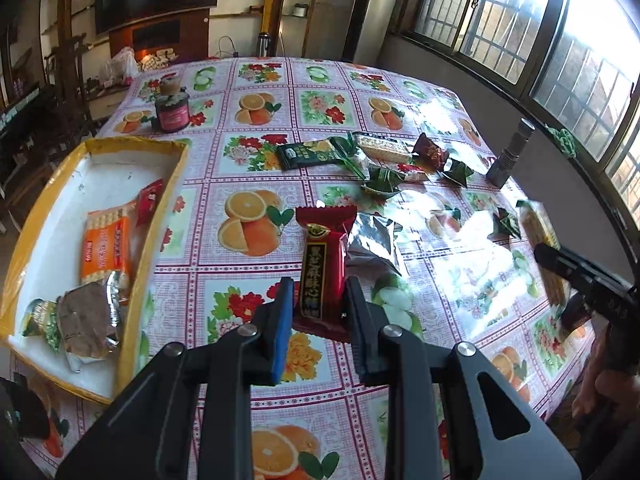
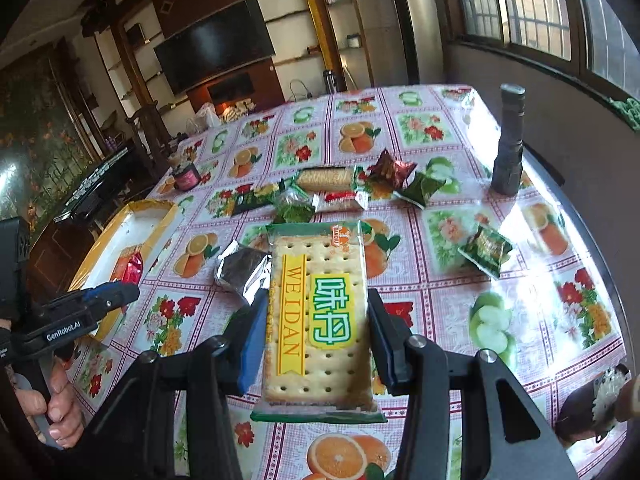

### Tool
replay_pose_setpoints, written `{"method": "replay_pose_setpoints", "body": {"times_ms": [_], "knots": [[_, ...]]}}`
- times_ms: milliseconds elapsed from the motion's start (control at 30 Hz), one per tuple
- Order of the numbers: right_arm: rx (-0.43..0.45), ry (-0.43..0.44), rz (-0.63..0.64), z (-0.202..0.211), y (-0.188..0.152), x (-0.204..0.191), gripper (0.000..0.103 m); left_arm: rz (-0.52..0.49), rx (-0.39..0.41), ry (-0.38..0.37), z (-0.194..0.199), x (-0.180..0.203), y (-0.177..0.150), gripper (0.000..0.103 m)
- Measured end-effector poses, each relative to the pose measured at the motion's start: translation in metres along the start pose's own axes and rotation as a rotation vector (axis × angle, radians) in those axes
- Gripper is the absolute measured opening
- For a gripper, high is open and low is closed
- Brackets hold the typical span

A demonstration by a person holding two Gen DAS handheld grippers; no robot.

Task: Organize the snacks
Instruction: 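Carry the red candy bar and WEIDAN cracker pack with both tools over the white tray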

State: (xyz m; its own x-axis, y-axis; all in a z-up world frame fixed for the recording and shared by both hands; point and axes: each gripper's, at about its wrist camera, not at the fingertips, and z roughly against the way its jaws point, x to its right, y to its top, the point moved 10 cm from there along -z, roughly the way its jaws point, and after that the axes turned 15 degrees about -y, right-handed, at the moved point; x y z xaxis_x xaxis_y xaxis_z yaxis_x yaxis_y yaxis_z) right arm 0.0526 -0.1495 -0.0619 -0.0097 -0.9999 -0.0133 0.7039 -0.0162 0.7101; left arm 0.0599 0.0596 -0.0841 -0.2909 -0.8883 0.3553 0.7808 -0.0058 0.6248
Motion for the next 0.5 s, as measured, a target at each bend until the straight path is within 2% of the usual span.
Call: {"method": "replay_pose_setpoints", "body": {"times_ms": [267, 500], "knots": [[-0.011, -0.005, 0.0, -0.001, 0.002, 0.0, 0.046, -0.01, 0.006, -0.008, 0.001, 0.009, 0.002, 0.027], [0.0, 0.033, 0.027, 0.003, 0.002, -0.02, 0.046, -0.002, 0.015, 0.049, 0.011, 0.001, -0.003, 0.027]]}}
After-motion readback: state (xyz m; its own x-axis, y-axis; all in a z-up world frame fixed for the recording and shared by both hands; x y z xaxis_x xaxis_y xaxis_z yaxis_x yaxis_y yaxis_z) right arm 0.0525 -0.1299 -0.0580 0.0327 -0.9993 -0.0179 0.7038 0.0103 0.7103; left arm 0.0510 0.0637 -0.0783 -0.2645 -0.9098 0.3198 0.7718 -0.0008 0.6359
